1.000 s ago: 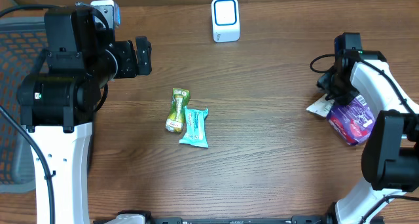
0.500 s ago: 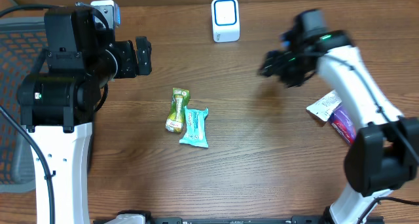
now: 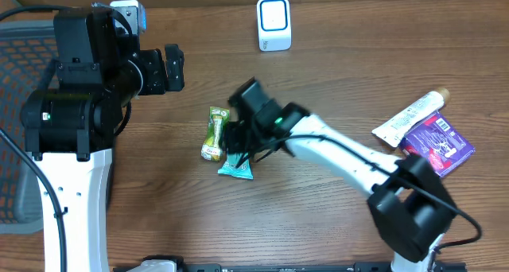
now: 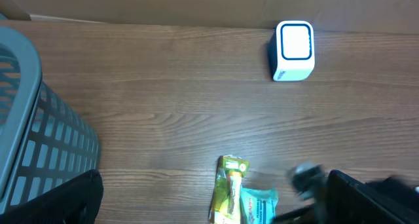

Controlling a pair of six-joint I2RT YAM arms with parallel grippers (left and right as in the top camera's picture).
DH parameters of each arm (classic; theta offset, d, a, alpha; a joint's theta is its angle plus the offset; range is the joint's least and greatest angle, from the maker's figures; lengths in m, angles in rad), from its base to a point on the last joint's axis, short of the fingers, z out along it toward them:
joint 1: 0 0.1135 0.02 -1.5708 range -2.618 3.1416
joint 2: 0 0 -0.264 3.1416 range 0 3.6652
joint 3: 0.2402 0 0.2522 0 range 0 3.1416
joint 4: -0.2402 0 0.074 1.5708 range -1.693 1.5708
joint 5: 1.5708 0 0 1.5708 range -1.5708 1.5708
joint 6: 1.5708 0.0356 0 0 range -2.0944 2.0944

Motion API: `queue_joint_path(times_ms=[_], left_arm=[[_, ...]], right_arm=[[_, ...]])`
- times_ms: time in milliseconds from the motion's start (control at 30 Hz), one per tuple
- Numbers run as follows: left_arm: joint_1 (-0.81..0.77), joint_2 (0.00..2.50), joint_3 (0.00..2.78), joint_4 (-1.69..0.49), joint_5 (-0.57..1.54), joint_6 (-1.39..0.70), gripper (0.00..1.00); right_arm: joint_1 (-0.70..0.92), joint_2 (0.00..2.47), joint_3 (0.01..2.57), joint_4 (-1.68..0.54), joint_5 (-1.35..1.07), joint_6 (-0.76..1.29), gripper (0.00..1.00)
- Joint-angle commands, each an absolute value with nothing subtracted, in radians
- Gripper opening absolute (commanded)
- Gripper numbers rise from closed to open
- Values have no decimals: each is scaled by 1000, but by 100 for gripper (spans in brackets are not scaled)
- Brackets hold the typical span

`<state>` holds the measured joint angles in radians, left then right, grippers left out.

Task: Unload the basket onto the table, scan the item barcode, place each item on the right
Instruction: 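Move the right gripper to the mint-green wipes pack and grasp it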

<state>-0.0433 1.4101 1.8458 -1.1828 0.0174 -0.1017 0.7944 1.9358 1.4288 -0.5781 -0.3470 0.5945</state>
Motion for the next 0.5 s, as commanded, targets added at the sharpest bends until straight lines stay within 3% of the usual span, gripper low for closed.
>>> queue_joint_path(times_ms=[0,200,467], left_arm=[[-39,1414,1854,-1182,12,-90,100],[-39,1414,1854,-1182,11,-90,100],[-39,1414,1854,-1182,11,-89,100]], right_arm=[[833,2012,1424,-491,-345,742,35],[859,2065,1424,-489,-369,760,34],[780,2063,1463,-695,-367,644,33]])
